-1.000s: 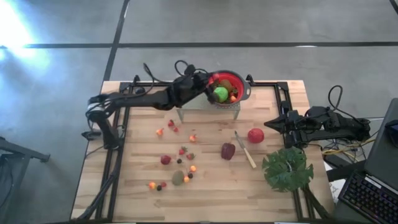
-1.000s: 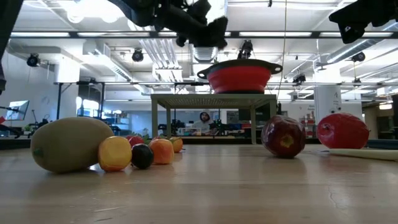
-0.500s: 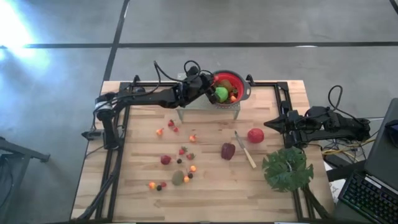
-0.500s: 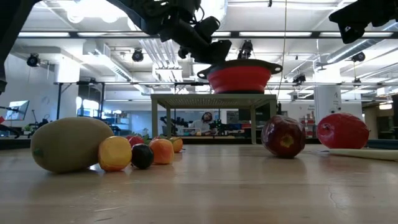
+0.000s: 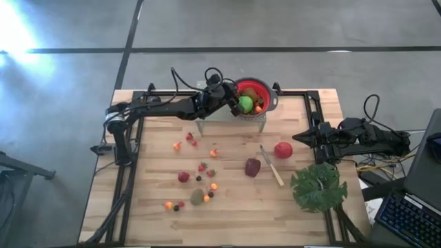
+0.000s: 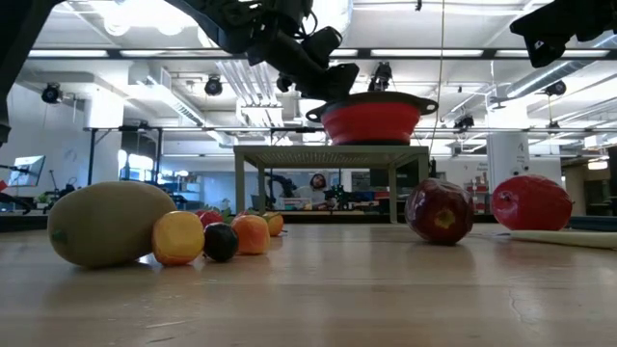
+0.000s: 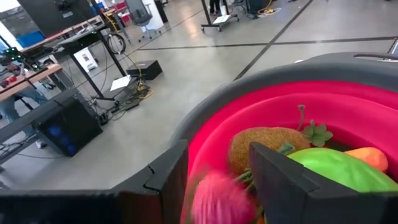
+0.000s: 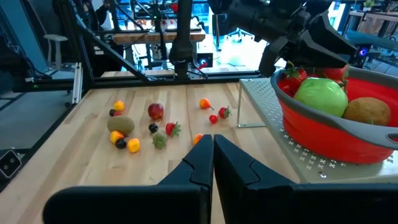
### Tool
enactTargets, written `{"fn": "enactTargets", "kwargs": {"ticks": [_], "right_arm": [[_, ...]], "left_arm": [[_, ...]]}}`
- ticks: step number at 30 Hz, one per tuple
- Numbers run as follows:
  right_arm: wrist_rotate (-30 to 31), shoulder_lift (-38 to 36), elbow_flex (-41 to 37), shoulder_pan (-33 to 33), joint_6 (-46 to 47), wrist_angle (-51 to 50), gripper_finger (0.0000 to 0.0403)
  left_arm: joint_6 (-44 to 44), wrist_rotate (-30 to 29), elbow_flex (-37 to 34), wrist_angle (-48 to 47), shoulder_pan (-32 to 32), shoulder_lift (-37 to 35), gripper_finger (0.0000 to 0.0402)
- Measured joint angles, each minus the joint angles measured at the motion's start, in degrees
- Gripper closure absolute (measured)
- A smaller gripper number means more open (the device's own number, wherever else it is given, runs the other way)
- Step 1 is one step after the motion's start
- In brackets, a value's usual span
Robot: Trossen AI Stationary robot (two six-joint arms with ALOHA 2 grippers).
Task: Pick & Place Fruit
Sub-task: Put the red strawberry into the black strainer bowl on the shelf, then put the orange peach into the black strainer bowl on the shelf
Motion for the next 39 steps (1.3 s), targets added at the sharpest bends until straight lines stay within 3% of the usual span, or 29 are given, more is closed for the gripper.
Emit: {"fn": "enactTargets", "kwargs": {"ticks": [10,28,39], "right_arm": [[0.00,-0.01,0.00,0.01,0.01,0.00,0.0394],[0.00,0.00,0.01,0.01,0.01,0.01,0.0394],[0.00,0.00,0.00,-0.01,0.00,0.02,0.0394]], "left_arm": [[0.04,2.01,-0.02,-0.07,-0.02,-0.01,0.0196],[5.86,1.95,-0.02,-2.57,-1.66,-3.10,0.0195],[5.82,1.94,-0.02,-15.08,-3.92,-10.21,0.0197]]}}
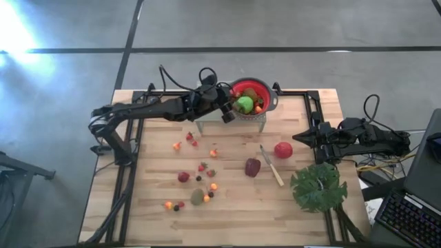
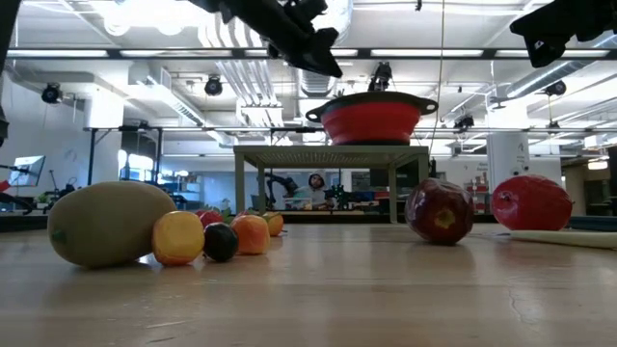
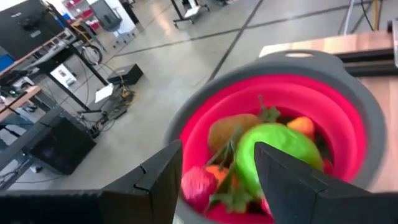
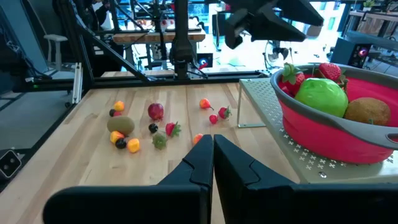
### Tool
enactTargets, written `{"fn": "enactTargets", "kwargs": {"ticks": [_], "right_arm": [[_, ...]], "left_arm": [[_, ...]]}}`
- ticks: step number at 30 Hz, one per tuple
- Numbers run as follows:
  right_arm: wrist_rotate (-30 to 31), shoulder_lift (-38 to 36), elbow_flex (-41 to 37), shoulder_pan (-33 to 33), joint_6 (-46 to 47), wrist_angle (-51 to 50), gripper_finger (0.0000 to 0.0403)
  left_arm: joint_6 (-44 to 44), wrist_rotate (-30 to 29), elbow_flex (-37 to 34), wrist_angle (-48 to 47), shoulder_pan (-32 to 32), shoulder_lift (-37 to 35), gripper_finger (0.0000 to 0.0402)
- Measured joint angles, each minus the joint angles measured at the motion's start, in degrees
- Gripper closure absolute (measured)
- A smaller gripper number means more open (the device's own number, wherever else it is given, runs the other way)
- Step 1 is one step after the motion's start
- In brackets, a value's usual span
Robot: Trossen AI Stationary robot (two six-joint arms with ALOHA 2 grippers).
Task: Pick & Place Fruit
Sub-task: Put the orange peach into the black strainer bowl on the shelf
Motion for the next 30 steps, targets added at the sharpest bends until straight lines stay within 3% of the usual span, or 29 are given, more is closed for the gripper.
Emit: {"fn": "enactTargets", "kwargs": {"ticks": [7,18,30], "right_arm": [[0.00,0.00,0.01,0.02,0.00,-0.02,0.0394],[0.00,0.01,0.02,0.00,0.01,0.00,0.0394],[0.00,0.01,0.00,0.01,-0.01,-0.02,0.0394]], "left_arm": [[-1.72,0.01,0.01,-11.05,-1.80,-5.09,0.0197],[-18.47,0.07,0.00,-30.76,-5.35,-12.58,0.0197],[-27.51,0.04,-0.05,-54.37,-8.93,-14.86,0.0197]]}}
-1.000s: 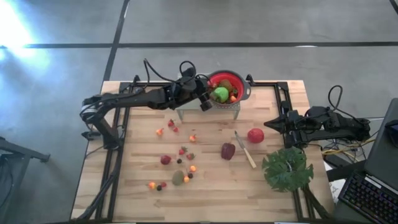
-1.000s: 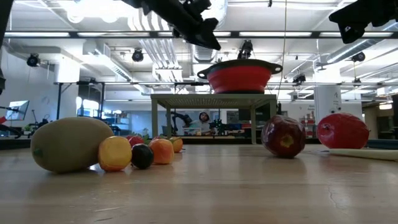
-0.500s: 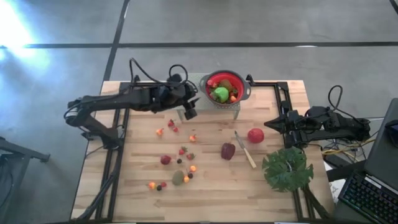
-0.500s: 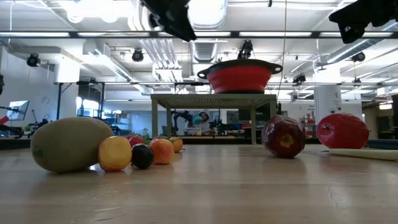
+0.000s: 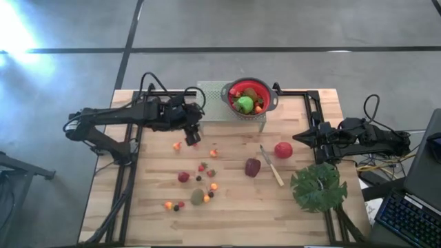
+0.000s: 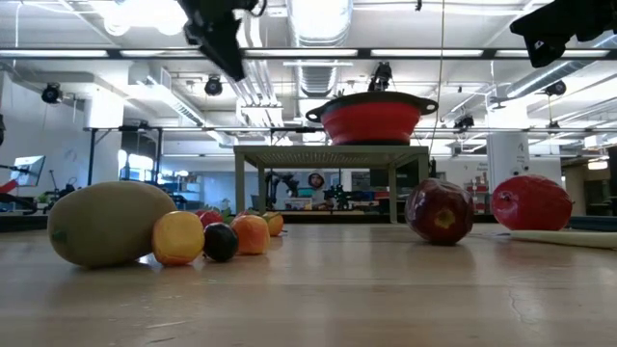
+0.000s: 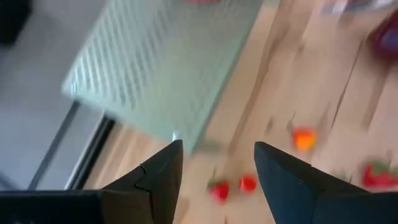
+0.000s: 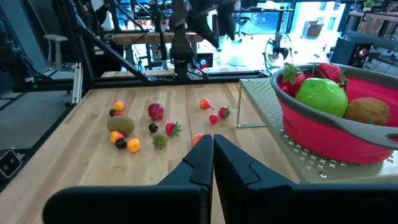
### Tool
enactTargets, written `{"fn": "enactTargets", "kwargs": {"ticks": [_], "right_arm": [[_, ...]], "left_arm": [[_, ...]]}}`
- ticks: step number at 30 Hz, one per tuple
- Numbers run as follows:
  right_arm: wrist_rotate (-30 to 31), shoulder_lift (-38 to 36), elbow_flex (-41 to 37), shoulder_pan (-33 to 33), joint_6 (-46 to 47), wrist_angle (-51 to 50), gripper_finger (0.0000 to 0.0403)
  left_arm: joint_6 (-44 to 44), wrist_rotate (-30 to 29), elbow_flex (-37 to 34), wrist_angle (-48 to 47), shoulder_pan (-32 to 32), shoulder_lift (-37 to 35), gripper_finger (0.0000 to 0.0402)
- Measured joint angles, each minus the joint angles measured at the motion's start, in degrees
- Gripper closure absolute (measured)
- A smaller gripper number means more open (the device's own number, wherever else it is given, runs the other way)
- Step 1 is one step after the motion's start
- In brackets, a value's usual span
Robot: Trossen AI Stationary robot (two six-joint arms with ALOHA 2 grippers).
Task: Pick & Place Fruit
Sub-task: Put the orange peach into the black strainer bowl on the shelf
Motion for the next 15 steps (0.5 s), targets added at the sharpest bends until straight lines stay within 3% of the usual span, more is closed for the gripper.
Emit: {"fn": "enactTargets", "kwargs": {"ticks": [7,15], "right_arm": [[0.00,-0.02,0.02,0.00,0.00,0.02,0.0394],[0.00,0.00,0.00,0.01,0.01,0.00,0.0394]], "left_arm": [[-9.12,-0.99,-0.89,-13.86,0.00,0.11,0.0197],[-11.34,-0.87,-7.35,-15.28,0.02,-0.46,0.0197]]}}
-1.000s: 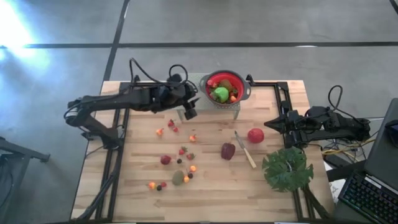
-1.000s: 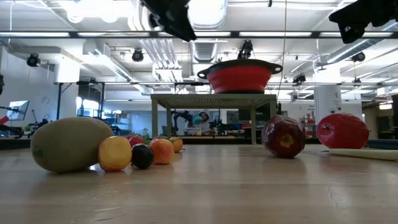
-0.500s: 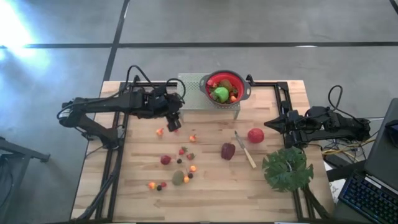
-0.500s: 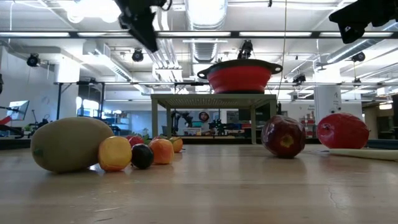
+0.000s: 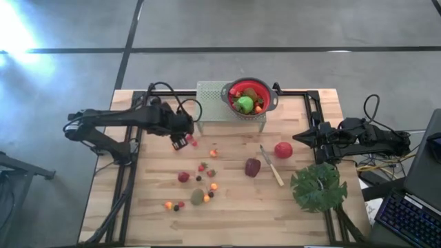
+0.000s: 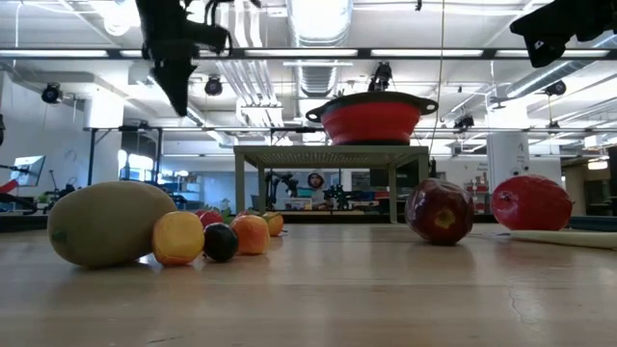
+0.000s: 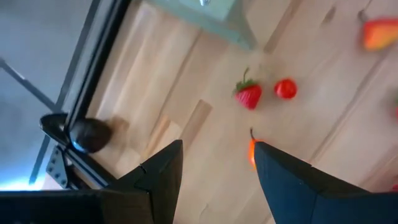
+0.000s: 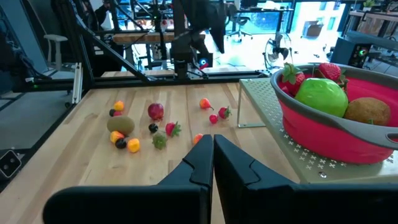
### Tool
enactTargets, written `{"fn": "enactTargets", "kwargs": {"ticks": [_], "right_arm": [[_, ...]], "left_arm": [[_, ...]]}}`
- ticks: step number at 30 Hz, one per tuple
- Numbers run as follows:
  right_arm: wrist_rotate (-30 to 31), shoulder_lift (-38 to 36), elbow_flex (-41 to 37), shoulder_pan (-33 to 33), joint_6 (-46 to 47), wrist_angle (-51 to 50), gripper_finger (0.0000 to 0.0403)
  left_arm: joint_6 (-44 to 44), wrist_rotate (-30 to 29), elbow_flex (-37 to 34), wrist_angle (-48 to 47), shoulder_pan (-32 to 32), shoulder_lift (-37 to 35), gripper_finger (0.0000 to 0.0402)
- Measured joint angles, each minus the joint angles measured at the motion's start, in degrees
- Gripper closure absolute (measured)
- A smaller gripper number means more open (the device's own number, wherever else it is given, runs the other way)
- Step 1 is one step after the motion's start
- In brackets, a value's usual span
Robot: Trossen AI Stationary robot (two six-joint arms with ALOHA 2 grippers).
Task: Pick & Place Fruit
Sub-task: Put the orange peach into the black strainer bowl on the shelf
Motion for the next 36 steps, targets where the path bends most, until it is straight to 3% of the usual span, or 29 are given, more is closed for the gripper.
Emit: {"fn": "enactTargets", "kwargs": {"ticks": [11,19,36], "right_arm": [[0.00,-0.01,0.00,-0.02,0.00,0.02,0.0394],[0.00,0.00,0.01,-0.01,-0.01,0.01,0.0394],[0.00,-0.01,0.01,-0.01,0.00,0.02,0.0394]], "left_arm": [[-4.80,2.61,-12.88,5.54,0.04,0.02,0.0197],[-9.05,9.27,-20.74,14.33,0.30,0.02,0.0197],[-13.44,9.57,-23.89,20.59,1.53,0.15,0.0197]]}}
